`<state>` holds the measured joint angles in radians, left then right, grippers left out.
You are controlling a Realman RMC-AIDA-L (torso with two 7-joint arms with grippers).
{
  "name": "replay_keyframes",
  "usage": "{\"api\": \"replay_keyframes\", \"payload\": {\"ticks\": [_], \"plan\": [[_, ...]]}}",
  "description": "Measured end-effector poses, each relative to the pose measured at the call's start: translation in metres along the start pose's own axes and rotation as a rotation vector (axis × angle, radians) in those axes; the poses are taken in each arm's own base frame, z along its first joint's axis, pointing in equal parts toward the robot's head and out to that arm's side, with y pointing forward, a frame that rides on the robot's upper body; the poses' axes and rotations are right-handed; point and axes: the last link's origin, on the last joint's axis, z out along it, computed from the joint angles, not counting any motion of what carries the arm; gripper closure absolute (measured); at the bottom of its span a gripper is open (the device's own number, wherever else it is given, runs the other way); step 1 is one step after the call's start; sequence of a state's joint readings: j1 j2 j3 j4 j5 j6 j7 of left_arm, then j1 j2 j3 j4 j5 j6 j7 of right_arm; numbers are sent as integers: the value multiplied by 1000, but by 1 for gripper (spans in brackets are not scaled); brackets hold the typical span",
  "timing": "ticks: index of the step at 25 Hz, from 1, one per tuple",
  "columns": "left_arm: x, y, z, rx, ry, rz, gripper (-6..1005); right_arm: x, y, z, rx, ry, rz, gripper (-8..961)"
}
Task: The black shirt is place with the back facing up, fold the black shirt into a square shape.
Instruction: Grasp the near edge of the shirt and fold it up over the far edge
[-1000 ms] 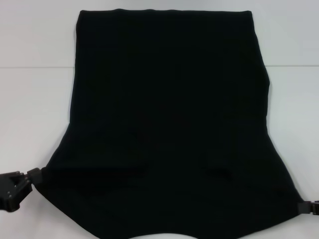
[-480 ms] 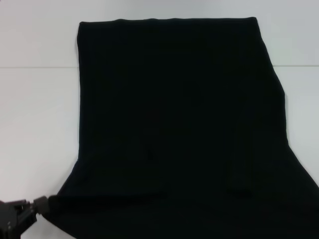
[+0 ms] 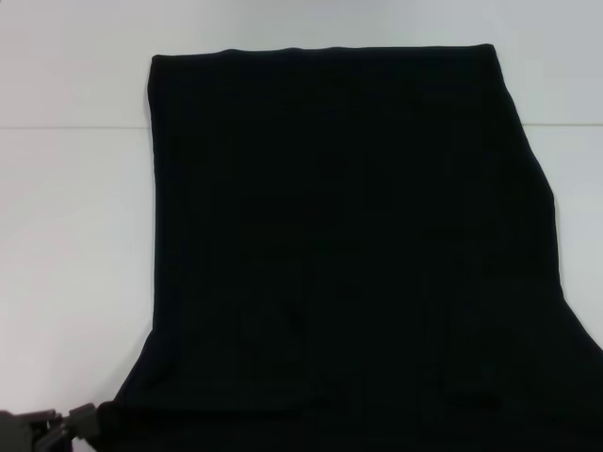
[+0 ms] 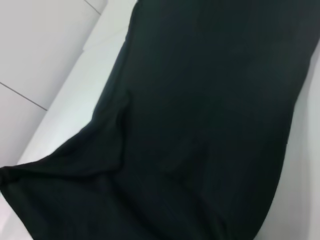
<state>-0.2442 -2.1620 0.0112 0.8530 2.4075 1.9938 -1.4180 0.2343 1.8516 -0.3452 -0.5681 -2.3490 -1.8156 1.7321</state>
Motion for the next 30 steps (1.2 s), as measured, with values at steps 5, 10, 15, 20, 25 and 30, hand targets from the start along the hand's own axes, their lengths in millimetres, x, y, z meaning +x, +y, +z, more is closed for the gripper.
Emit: {"api": "replay_keyframes", "payload": {"ticks": [5, 10, 15, 20, 25, 30], "plan": [[23, -10, 13, -13, 9, 21, 991, -25, -1, 4, 0, -22, -35, 879], [70, -34, 39, 3, 36, 46, 991, -69, -5, 16, 39, -84, -80, 879], [136, -63, 87, 57, 53, 65, 992, -127, -8, 37, 108, -150, -117, 878], [180, -83, 133, 196, 35, 94, 992, -181, -7, 69, 197, -198, -152, 878], [209, -91, 167, 310, 29, 150, 991, -226, -7, 104, 322, -227, -175, 879], [226, -95, 184, 397, 36, 194, 981, -263, 1, 126, 423, -276, -197, 879]]}}
